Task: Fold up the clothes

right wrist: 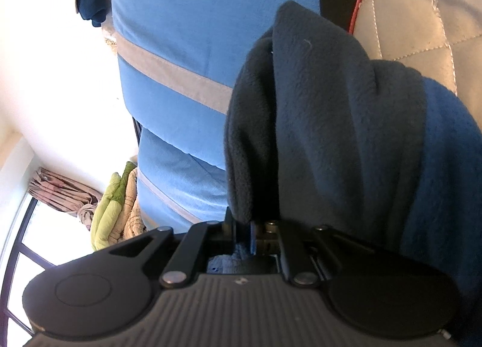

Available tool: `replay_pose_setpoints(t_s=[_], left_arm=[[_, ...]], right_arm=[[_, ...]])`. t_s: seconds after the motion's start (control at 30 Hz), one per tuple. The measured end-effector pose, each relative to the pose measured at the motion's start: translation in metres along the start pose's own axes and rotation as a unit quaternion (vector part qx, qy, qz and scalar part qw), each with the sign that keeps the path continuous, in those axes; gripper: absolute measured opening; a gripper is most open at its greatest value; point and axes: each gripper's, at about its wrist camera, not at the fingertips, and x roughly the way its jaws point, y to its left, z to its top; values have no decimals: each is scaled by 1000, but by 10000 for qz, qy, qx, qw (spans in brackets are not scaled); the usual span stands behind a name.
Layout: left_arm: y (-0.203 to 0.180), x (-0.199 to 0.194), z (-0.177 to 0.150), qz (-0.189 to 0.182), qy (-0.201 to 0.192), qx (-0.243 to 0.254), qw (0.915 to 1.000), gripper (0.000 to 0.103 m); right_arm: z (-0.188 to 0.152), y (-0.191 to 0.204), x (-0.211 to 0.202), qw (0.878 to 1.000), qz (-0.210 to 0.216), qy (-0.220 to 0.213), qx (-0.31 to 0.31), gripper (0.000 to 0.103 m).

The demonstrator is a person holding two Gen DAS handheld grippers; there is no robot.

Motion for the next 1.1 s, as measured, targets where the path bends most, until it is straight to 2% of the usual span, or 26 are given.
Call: replay_pose_setpoints(t_s=[0.03,0.13,0.3,0.37,0.53,0.73,0.77,0.8,0.87,0.9,0.93,0.97,1.0,1.03,1.1], left_arm=[[1,2,0,13,10,-52,10000,57],[8,7,0,53,28,-251,9997,44],[28,11,0,-280,127,-818,9962,23],[30,7,-1,-368,82,-873,9955,15],[25,-7,-8,-273,-57,-641,9976,11],[33,-14,-8,-32,-22,-474,9989,10],[35,-11,-5,24,28,-475,9989,10],[39,-7,-4,68,85,-504,9987,10],[46,-5,-3,19,138,-648,9978,11],[49,-4,-2,-30,158,-723,9973,12],[50,-4,-1,-71,179,-770,9968,16],[49,-5,0,-96,198,-746,9970,19],[48,-6,1,-124,217,-706,9972,25],[46,-7,2,-161,238,-625,9976,33],[44,-9,2,-212,277,-468,9983,38]], right_arm=[[0,0,0,10000,5,3,-5,11],[0,-1,-1,10000,24,13,-3,12],[0,-2,-1,10000,28,27,-24,12],[0,-2,-1,10000,29,31,-28,12],[1,-3,-2,10000,38,36,-27,13],[0,-2,-2,10000,9,28,-30,14],[0,-2,-2,10000,3,34,-30,17],[0,-1,-2,10000,1,50,-12,33],[3,0,-2,9999,28,110,106,44],[3,2,-3,9998,20,146,139,54],[1,10,-5,9997,-74,205,70,61],[-1,19,-7,9995,-167,264,1,72],[-3,27,-10,9991,-261,323,-68,78],[-5,35,-12,9985,-354,382,-137,80],[-10,51,-16,9968,-549,493,-294,83]])
